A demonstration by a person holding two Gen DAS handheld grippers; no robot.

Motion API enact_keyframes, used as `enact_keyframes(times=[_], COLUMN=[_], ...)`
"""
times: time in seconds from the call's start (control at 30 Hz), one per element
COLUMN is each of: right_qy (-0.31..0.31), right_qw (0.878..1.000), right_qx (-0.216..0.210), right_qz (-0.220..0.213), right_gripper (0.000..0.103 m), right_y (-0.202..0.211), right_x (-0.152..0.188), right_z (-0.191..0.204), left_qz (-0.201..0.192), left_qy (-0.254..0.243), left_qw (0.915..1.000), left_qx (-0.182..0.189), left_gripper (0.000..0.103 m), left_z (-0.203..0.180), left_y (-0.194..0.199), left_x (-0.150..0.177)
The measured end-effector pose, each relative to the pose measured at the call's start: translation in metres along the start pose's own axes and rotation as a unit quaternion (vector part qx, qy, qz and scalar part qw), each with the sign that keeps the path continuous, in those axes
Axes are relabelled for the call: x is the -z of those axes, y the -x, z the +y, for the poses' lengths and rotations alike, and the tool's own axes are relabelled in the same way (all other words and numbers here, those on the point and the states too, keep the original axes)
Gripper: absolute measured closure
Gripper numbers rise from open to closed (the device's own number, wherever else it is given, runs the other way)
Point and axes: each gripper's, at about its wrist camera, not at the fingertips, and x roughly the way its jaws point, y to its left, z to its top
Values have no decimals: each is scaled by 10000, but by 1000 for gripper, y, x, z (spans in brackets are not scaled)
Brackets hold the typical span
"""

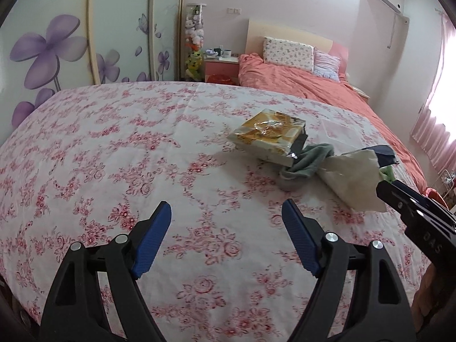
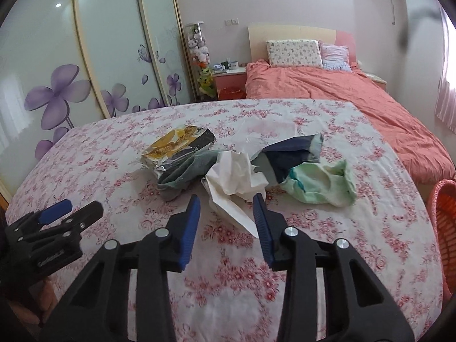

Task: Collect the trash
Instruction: 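Grasp the crumpled white tissue with the right tool and lift it, then grasp the grey-green cloth with the left tool while right holds the tissue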

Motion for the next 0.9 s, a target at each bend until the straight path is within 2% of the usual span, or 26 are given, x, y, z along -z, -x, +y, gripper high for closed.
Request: enact_keyframes(times=[0.3, 0.47, 0.7, 0.9], right_qy=[59, 118, 170, -14], right_qw=[9997, 9996, 9998, 9986], right_qx=[1, -69, -71, -123], right_qz=[243, 267, -83, -510], right_gripper=[81, 99, 102, 102], right_y=[-26, -30, 0, 43], right_x=[-4, -2, 3, 0], right_z=[6, 5, -3, -22], left_qz=[99, 155, 228, 312], left_qy=[44, 6, -90, -214], left_qw=[9999, 9998, 9995, 9985], left_qx=[37, 83, 212, 393], left_gripper=[24, 24, 24, 24], left_z=[3, -2, -15, -34], left_y=[-7, -10, -15, -22], left_x=[-1, -1, 1, -1])
